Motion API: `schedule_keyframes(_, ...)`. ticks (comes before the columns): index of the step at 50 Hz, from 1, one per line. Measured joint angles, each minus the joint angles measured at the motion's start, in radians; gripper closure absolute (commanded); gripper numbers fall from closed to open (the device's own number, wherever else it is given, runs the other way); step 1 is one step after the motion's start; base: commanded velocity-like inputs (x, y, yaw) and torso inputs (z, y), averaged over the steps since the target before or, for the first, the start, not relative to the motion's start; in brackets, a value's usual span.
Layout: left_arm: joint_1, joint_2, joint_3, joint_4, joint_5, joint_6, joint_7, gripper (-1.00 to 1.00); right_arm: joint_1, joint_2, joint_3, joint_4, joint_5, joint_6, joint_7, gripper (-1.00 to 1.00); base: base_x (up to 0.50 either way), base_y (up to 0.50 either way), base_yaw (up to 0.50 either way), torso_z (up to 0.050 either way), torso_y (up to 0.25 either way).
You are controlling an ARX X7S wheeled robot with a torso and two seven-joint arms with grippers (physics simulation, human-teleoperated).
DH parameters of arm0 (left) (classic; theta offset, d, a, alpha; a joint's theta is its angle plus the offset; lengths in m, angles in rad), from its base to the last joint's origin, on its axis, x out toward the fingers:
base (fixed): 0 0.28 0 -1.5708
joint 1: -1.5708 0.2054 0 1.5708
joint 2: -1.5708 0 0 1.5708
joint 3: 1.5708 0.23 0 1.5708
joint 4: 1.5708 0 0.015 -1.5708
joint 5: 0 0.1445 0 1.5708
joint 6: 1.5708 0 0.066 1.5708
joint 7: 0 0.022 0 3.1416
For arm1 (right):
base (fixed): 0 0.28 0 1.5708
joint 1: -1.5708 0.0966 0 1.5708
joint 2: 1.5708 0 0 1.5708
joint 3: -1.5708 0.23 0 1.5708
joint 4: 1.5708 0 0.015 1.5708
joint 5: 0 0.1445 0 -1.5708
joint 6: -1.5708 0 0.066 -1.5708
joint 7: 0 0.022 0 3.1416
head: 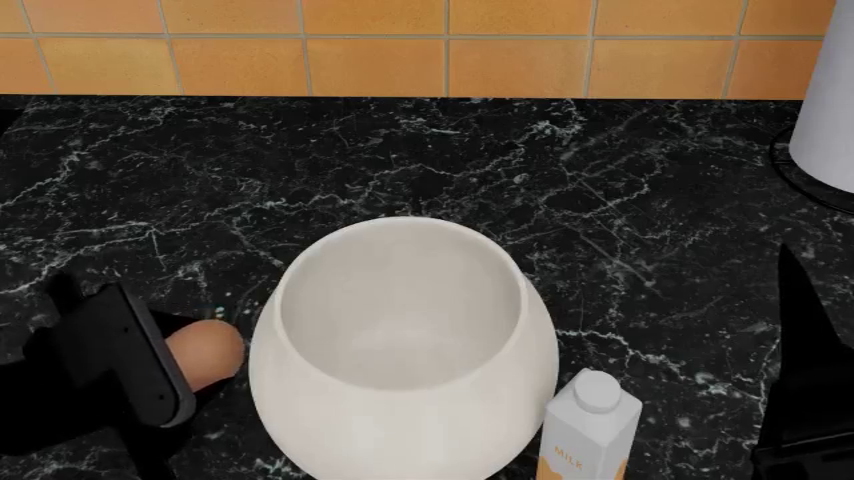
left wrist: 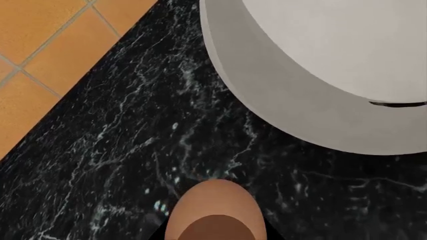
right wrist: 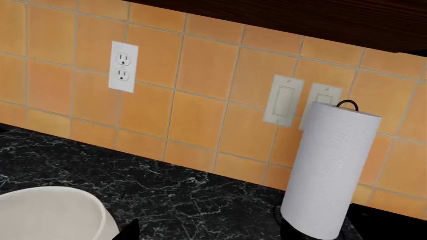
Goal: Place the eggs and milk next to the bowl.
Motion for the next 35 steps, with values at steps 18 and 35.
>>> schedule_keyframes(18, 0.007, -0.004, -0.003, 0.002, -0.003, 0.010, -0.014, -1.00, -0.009, 0.005, 0.001, -0.001, 0.004, -0.010, 0.000, -1.00, 0.00, 0.00, 0.00, 0.000, 0.000)
schedule_keyframes(35, -0.004, -0.012, -0.008, 0.003, -0.017, -0.009, -0.033, -1.00, -0.015, 0.010, -0.004, 0.000, 0.006, -0.020, 0.002, -1.00, 0.00, 0.00, 0.00, 0.000, 0.000)
